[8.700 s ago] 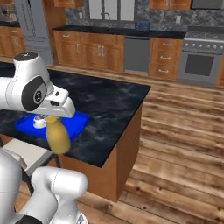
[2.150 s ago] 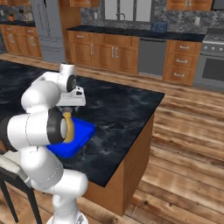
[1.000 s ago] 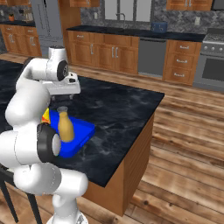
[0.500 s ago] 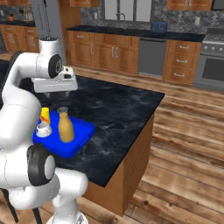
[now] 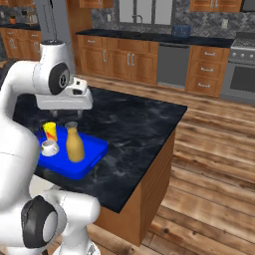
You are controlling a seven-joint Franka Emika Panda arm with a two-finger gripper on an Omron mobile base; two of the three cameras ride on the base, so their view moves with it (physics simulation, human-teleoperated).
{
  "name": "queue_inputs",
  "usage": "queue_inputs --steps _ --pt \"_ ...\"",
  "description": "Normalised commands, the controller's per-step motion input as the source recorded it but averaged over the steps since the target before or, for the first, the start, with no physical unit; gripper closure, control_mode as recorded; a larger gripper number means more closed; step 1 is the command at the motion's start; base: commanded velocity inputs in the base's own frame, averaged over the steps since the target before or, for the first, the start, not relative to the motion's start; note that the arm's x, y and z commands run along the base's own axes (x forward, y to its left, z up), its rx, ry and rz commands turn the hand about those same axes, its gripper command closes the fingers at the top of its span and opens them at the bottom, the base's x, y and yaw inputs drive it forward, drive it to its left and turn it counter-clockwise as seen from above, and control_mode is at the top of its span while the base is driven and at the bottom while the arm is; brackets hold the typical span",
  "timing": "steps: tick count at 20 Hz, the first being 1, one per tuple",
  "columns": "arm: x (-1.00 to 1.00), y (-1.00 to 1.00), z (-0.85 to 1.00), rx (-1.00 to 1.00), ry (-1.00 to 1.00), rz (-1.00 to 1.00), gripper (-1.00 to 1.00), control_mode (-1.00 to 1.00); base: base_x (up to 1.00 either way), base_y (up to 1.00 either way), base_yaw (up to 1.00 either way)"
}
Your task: There is a tray on the dining counter. Grab the cup, mug, and pitcher and place them on the tray. The pitcher may be placed next to the tray if it cannot fit the tray.
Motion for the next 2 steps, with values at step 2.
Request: queue_inputs --steps 2 --pt "-0.92 -0.32 0.00 0.00 -0.07 -0.22 -1.00 -1.00 0.00 0.00 0.00"
